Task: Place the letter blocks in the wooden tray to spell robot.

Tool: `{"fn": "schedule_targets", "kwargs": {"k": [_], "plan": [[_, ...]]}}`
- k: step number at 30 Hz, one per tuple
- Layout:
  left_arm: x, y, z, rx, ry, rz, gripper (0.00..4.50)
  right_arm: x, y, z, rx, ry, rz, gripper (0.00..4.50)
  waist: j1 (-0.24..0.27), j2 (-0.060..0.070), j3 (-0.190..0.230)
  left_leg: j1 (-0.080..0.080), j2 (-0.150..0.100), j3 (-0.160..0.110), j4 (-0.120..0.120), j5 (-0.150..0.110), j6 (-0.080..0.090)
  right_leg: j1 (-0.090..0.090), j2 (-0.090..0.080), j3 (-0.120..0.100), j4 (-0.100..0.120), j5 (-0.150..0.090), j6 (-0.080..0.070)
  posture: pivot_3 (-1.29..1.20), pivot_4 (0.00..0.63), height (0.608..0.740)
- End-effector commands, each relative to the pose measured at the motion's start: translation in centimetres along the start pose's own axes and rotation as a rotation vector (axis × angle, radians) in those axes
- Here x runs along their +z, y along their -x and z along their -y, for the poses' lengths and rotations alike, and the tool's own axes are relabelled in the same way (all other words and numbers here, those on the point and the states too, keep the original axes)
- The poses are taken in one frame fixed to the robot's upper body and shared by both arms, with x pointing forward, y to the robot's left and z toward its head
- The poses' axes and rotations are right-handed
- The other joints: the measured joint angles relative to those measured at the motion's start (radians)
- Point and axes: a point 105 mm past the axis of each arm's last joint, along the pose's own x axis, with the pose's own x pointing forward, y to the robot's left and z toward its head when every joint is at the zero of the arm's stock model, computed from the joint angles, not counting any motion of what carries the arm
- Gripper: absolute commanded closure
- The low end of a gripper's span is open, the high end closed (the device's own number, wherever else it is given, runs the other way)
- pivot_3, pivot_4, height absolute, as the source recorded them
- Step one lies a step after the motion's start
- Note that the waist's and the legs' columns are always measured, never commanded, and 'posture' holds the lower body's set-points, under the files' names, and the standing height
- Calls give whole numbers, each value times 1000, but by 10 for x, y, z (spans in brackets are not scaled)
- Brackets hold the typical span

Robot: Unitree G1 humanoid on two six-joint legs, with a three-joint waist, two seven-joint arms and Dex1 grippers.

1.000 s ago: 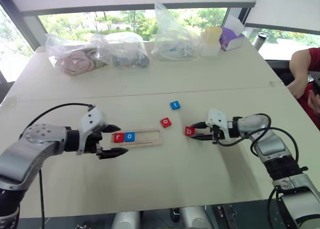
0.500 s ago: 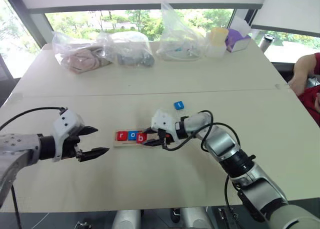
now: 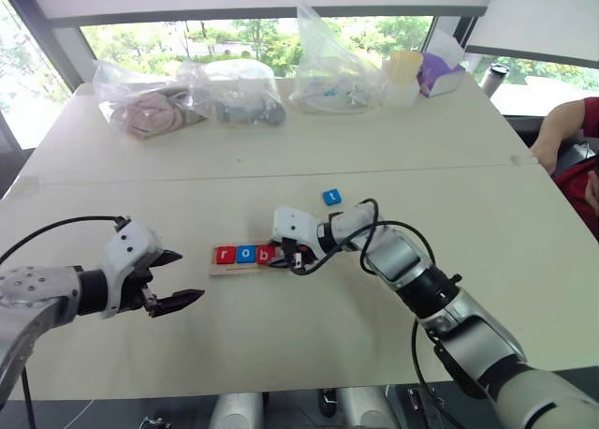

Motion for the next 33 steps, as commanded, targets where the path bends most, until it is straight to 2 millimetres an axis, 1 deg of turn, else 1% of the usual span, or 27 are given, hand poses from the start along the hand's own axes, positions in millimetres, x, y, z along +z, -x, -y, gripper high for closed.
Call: {"fn": "schedule_targets", "kwargs": {"k": [1,6,15,24,25,26,29,33], "plan": [[10,0,1,6,-54,20,0,8,-3,4,-11,29,16,3353,0,0,0,0,0,0,0,0,0,0,0,0,0,0,0,0,150,740],[11,-2,0,5,-57,27,0,14,-10,0,11,31,34,3353,-3,0,0,0,0,0,0,0,0,0,0,0,0,0,0,0,150,740],[10,-5,-2,16,-61,28,0,14,-10,0,22,20,38,3353,-1,0,0,0,0,0,0,0,0,0,0,0,2,0,0,0,150,740],[8,-8,-6,29,-70,28,0,15,-16,0,12,0,45,3353,-2,0,0,1,0,0,0,0,0,-1,0,0,3,0,0,0,150,740],[8,-8,-6,30,-70,29,0,14,-16,2,3,1,45,2318,-2,0,0,1,0,0,0,0,0,-1,0,0,3,0,0,0,150,740],[8,-9,-7,30,-70,29,0,15,-15,3,-7,8,46,1935,-2,0,0,1,0,0,0,0,0,-1,0,0,3,0,0,0,150,740],[7,-9,-7,31,-71,28,0,22,-11,4,-13,26,62,478,-1,0,0,1,0,0,0,0,0,-1,0,0,3,0,0,0,150,740],[7,-10,-8,34,-74,32,0,34,0,12,-53,38,94,478,-1,0,0,1,0,0,0,0,0,-1,0,0,3,0,0,0,150,740]]}}
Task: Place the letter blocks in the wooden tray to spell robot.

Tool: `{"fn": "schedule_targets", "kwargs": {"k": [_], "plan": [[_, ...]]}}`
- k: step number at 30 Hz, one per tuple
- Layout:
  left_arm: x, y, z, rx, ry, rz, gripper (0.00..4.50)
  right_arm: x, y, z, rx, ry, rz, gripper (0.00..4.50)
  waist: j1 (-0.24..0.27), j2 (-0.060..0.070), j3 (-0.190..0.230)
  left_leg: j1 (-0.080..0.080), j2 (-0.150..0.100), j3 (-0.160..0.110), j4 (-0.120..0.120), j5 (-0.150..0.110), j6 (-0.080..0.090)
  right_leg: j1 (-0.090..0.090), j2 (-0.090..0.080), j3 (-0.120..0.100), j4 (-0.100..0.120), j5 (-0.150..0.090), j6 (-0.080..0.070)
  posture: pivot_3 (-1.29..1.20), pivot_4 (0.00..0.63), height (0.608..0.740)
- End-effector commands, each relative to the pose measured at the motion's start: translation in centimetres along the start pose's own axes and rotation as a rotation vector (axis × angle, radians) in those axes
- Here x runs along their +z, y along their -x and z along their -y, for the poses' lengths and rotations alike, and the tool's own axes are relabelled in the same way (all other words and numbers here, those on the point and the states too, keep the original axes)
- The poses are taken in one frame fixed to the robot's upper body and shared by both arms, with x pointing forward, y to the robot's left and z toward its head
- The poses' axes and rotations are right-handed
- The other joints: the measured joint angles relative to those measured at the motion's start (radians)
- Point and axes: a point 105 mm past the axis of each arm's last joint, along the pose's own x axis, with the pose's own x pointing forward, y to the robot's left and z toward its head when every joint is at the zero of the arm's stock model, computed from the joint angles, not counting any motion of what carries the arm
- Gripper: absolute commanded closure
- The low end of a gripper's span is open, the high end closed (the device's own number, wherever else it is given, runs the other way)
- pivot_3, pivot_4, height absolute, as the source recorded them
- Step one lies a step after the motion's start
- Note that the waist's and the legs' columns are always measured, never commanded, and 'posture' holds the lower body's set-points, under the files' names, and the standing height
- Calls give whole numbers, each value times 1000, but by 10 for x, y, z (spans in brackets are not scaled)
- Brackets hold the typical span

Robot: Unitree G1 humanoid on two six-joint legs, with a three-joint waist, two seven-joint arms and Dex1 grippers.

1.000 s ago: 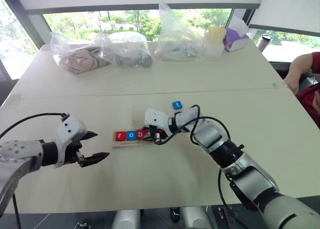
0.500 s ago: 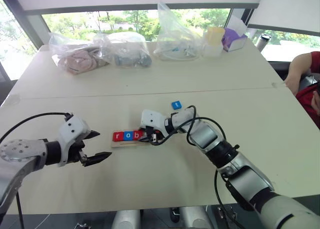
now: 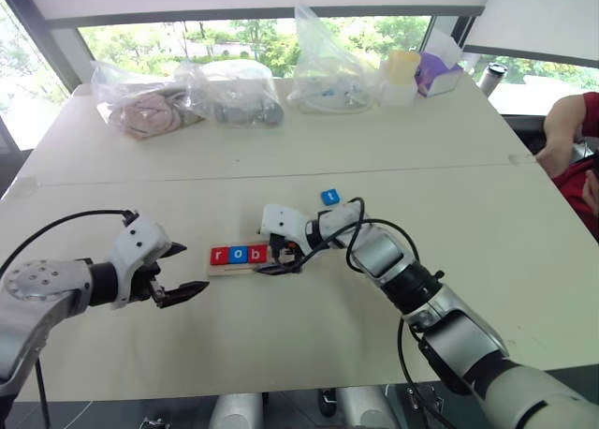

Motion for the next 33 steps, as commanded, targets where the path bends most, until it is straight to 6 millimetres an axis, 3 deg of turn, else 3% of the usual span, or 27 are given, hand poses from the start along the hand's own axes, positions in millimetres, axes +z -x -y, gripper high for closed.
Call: {"fn": "schedule_targets", "kwargs": {"k": [1,5,9,11,15,19,33], "plan": [[8,1,-3,14,-35,24,0,33,19,15,-75,54,89,478,0,0,0,0,0,0,0,0,0,0,0,0,0,0,0,0,150,740],[29,2,0,-6,-25,111,0,54,58,35,-227,-24,195,478,6,0,0,-1,0,0,1,0,0,-1,0,0,0,0,0,0,150,740],[61,-4,12,-81,-18,226,0,31,97,53,-518,-163,176,478,11,-4,-2,-1,-1,-1,1,0,0,0,-1,0,0,0,0,0,150,740],[68,-8,14,-101,-25,242,0,16,103,51,-615,-272,145,478,7,-4,-3,-1,-1,-1,1,0,0,1,-1,0,0,0,1,0,150,740],[71,-16,15,-121,-34,239,0,-14,99,36,-695,-425,52,478,-8,-4,-3,0,-1,1,0,0,0,-1,0,1,2,0,0,0,150,740],[71,-22,9,-124,-44,228,0,-22,89,27,-715,-641,61,478,-22,-4,-3,0,0,-1,0,0,0,-3,1,2,7,-1,-1,0,150,740],[65,-26,0,-104,-67,204,0,-33,50,14,-654,-672,-20,478,-25,-4,-3,0,-1,-1,0,0,0,-3,1,1,6,-3,2,0,150,740]]}}
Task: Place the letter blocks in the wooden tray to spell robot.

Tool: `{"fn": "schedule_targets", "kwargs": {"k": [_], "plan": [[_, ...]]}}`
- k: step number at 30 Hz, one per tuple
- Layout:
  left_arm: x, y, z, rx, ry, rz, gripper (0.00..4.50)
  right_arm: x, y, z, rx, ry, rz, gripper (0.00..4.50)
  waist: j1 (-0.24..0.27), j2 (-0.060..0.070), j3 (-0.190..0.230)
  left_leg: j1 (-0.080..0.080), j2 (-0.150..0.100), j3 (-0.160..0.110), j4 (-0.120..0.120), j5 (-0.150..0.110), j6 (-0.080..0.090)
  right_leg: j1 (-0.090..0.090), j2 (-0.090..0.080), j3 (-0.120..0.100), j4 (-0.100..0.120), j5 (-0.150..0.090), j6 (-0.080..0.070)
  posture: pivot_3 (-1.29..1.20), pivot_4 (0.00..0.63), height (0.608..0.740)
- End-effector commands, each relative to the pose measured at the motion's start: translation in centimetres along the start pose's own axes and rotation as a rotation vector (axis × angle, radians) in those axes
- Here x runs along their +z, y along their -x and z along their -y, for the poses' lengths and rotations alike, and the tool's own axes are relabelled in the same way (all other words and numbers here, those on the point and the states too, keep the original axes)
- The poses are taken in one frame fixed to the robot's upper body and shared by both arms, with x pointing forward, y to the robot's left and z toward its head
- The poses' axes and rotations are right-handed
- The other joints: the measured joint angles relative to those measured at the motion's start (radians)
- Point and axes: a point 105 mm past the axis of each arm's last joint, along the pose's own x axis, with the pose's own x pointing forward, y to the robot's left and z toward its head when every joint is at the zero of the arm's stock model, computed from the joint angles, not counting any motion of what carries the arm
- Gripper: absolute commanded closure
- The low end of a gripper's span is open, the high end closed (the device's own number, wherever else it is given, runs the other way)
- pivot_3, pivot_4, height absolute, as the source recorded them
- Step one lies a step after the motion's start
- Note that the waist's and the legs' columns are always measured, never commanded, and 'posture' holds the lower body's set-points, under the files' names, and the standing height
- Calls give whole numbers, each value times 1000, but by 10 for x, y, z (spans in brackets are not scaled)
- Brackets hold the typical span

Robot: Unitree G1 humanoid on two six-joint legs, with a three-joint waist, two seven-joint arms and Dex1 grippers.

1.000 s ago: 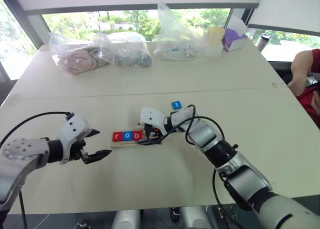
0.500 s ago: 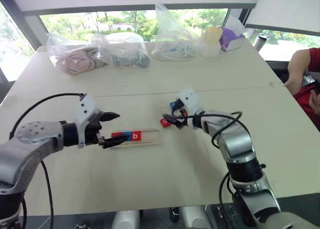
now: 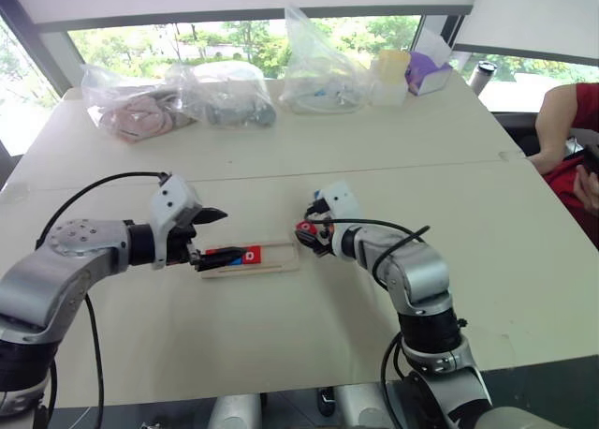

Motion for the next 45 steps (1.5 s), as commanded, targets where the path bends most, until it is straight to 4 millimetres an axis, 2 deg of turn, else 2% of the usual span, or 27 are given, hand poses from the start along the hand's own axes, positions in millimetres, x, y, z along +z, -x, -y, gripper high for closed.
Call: {"fn": "schedule_targets", "kwargs": {"k": [1,3,6,10,15,18,21,23,28,32,36,37,38,41,45], "plan": [[1,3,-3,21,-35,2,0,-1,-6,-9,20,33,9,478,-1,0,0,0,0,0,0,0,0,0,0,0,0,0,0,0,150,740],[0,3,-2,24,-36,0,0,-7,-10,-7,10,36,-5,478,-1,0,0,0,0,0,0,0,0,0,0,0,0,0,0,0,150,740],[0,3,-2,32,-29,9,0,-9,-13,-2,-9,77,-6,1286,-1,0,0,1,0,0,0,0,0,0,0,0,0,0,0,0,150,740],[-3,1,-3,36,-30,4,0,1,-7,3,-24,84,26,3262,-1,-1,0,1,0,0,0,0,0,1,0,0,0,0,0,0,150,740],[-1,-2,-1,20,-33,14,0,11,6,10,-67,96,63,3262,0,0,0,0,0,0,0,0,0,0,0,0,0,0,0,0,150,740],[3,-5,4,-14,-47,18,0,15,30,24,-130,70,81,3262,6,0,0,-1,0,-1,0,0,0,0,-1,0,0,0,1,0,150,740],[6,-12,6,-41,-55,28,0,-1,50,24,-163,9,44,3262,8,-1,0,-1,-1,-1,0,0,0,0,-1,0,-1,-1,1,0,150,740],[7,-16,4,-51,-59,32,0,-8,56,25,-189,-23,24,3262,7,-1,0,-1,-1,-1,0,0,0,0,-1,0,-1,-1,2,0,150,740],[11,-25,-3,-84,-84,35,0,-27,66,32,-290,-160,-38,3262,0,0,0,0,0,-1,0,0,0,0,0,0,0,-2,0,0,150,740],[12,-34,-6,-117,-112,28,0,-38,61,28,-289,-258,-73,3262,0,0,0,0,0,-1,-1,0,0,0,0,0,0,-1,0,0,150,740],[12,-36,-9,-122,-119,26,0,-38,60,27,-278,-271,-68,1425,0,0,0,0,0,0,-1,0,0,0,0,0,-1,-1,1,0,150,740],[12,-35,-9,-122,-120,26,0,-32,61,27,-265,-270,-45,751,0,0,0,0,0,0,0,0,0,0,0,0,-1,-1,1,0,150,740],[11,-35,-9,-122,-120,25,0,-25,63,30,-262,-307,-10,463,0,0,0,0,0,0,-1,0,0,0,0,0,-1,-1,1,0,150,740],[10,-31,-9,-118,-118,22,0,-1,70,38,-202,-289,85,463,2,0,0,-1,-1,0,0,0,0,0,-1,0,-1,-2,1,0,150,740],[12,-25,-7,-126,-106,31,0,27,88,46,12,-38,196,463,2,0,0,-1,-1,0,0,0,0,0,-2,0,-2,-3,0,0,150,740]]}}
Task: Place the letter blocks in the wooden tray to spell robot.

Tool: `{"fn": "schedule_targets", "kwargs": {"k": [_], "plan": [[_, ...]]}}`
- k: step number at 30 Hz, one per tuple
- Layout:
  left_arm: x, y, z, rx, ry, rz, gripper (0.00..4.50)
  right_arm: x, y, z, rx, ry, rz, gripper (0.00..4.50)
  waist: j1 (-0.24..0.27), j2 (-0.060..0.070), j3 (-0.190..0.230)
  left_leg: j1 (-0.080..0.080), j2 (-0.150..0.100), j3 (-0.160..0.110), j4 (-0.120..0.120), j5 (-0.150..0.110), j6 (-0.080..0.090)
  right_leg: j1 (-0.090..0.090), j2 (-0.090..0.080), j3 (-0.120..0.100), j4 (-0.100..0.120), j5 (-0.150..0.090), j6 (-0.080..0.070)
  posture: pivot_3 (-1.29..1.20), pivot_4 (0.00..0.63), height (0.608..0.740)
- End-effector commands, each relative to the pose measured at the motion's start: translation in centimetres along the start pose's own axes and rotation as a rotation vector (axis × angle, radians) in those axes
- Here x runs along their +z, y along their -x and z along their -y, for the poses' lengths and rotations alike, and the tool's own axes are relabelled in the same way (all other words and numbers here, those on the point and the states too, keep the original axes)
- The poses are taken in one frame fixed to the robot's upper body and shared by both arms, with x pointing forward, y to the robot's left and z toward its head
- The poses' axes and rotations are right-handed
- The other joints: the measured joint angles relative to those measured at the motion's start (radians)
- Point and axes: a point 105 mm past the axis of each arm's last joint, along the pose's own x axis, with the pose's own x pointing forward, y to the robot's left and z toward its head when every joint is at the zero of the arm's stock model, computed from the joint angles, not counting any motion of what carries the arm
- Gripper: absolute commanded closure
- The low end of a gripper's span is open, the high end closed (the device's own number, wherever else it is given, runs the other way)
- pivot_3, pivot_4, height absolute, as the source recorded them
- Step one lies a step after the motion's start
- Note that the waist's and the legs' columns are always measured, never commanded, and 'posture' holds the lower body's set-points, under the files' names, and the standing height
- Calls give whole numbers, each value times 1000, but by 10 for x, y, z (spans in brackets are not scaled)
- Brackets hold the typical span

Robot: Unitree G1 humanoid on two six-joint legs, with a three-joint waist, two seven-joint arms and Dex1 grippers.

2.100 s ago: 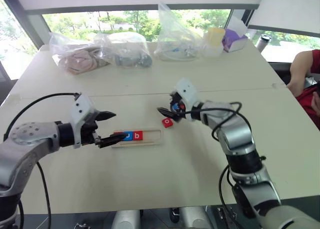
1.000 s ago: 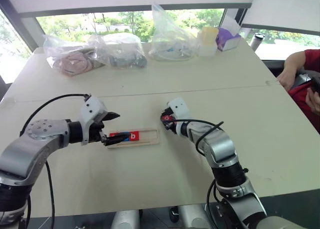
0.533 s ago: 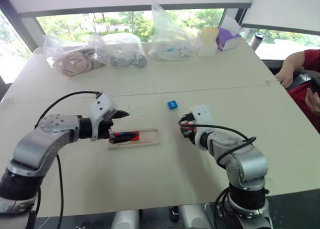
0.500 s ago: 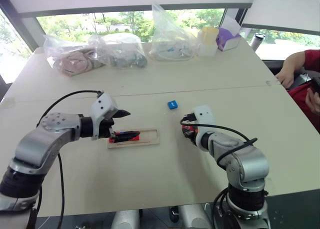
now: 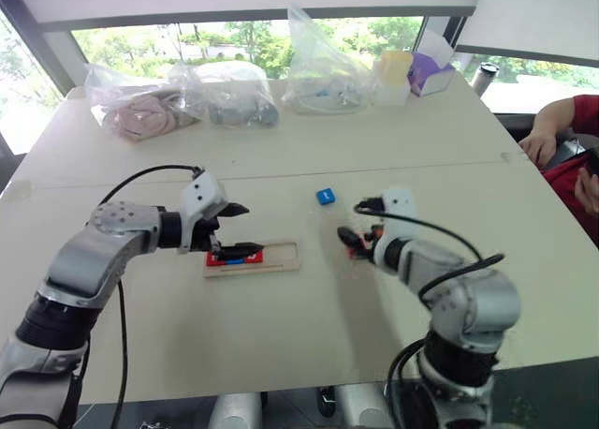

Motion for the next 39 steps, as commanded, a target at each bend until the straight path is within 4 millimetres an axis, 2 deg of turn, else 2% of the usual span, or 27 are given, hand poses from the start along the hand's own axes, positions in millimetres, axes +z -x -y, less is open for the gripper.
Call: {"fn": "schedule_targets", "kwargs": {"k": [1,3,4,7,10,14,20,25,28,32,34,37,39], "plan": [[13,11,3,-1,-30,35,0,21,15,-16,295,172,109,463,-1,0,0,0,0,0,-1,0,0,0,0,0,0,0,1,0,150,740],[14,14,7,-23,-30,33,0,20,25,-22,443,307,125,463,-1,0,0,0,0,0,-2,0,1,0,1,0,-2,1,4,0,150,740],[14,16,12,-52,-43,13,0,12,30,-20,529,410,101,463,-2,0,0,0,0,0,-3,-1,2,0,1,0,-2,0,4,0,150,740],[8,25,36,-151,-112,-89,0,-7,30,4,623,625,3,463,-8,-1,1,0,1,1,-3,-2,4,0,2,0,-3,-1,5,0,150,740],[17,34,51,-192,-117,-94,0,-14,21,18,694,726,-21,463,-6,-1,1,0,1,3,-1,-2,4,0,1,1,-4,-2,4,0,150,740],[23,38,54,-165,-124,-91,0,-24,7,27,765,791,-73,463,-2,-1,1,1,1,3,0,-2,4,2,1,1,-3,-2,0,0,150,740],[20,42,50,-106,-78,-87,0,-21,-16,29,815,863,-74,463,-1,-1,1,1,1,2,1,-2,4,2,2,1,-2,0,3,0,150,740],[22,45,47,-70,-76,-86,0,-31,-29,35,847,857,-111,463,1,-1,1,1,1,2,0,-2,3,2,1,1,-1,1,2,0,150,740],[22,49,44,-49,-73,-95,0,-31,-33,32,865,846,-101,1225,1,-1,1,1,1,2,0,-2,3,2,1,1,-1,1,0,0,150,740],[20,52,40,-17,-68,-106,0,-30,-33,26,883,852,-86,3217,0,-1,1,2,1,2,1,-2,3,2,1,1,1,1,1,0,150,740],[17,55,35,1,-70,-116,0,-20,-31,17,897,821,-47,3310,0,-1,1,2,1,2,1,-2,3,2,1,1,2,1,1,0,150,740],[11,66,19,50,-62,-141,0,16,-29,-23,939,752,94,3310,-7,-1,1,3,1,2,1,-2,3,1,2,1,3,1,1,0,150,740],[10,69,16,56,-61,-152,0,19,-30,-39,945,778,109,3310,-6,-1,1,3,2,1,0,-1,3,1,3,1,4,1,1,0,150,740]]}}
